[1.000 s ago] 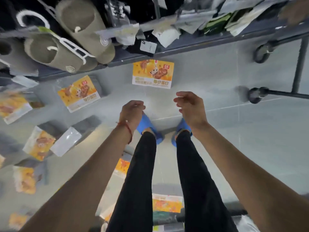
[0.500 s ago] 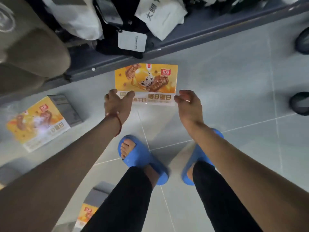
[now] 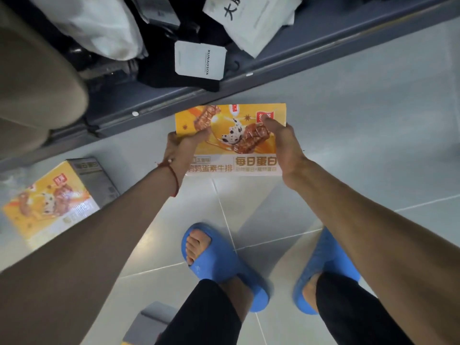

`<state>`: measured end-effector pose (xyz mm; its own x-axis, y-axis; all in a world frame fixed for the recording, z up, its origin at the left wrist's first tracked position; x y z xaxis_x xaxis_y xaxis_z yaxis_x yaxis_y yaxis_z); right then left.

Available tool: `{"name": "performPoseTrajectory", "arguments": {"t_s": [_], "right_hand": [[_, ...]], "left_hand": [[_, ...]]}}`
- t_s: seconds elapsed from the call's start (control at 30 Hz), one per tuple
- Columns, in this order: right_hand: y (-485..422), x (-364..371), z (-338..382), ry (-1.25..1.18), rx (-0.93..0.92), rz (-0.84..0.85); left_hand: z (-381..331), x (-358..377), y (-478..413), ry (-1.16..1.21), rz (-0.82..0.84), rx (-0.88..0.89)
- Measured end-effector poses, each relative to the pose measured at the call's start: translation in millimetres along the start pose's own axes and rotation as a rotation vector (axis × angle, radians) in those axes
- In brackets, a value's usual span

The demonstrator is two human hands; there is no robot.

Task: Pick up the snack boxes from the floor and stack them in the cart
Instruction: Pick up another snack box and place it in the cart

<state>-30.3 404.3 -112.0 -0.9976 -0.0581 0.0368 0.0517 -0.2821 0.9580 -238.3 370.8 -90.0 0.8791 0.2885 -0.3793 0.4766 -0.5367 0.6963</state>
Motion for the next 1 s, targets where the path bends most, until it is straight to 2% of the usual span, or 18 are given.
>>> {"name": "performPoseTrajectory", "arguments": {"t_s": [0.3, 0.6, 0.7, 0.87, 1.0], "right_hand": [[98, -35, -16, -0.041, 0.037, -0.106], [277, -63, 1, -0.094, 0.009, -0.165], [341, -72, 14, -0.105, -0.003, -0.182], [444, -87, 36, -0.098, -0.039, -0.162], [512, -102, 51, -0.185, -0.059, -0.135]], "left_hand": [[-13, -11, 100, 0.035, 0.042, -0.023], [-79, -56, 252, 0.236, -0.060, -0.197], [-95, -75, 297, 0.258, -0.041, -0.243], [-159, -99, 381, 0.267, -0.005, -0.227], [-216, -120, 438, 0.334, -0.019, -0.136]]}}
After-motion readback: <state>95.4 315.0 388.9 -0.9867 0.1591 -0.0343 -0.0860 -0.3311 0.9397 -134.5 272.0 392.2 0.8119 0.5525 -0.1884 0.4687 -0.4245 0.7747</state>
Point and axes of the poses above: each hand's wrist, its own y-axis away from the middle knuckle, its own x-axis out of the palm, z = x × y, the point moved 4 cm from there along -y, towards the middle knuckle, and after that the axes turned 11 degrees about x, right-handed, at the moved point
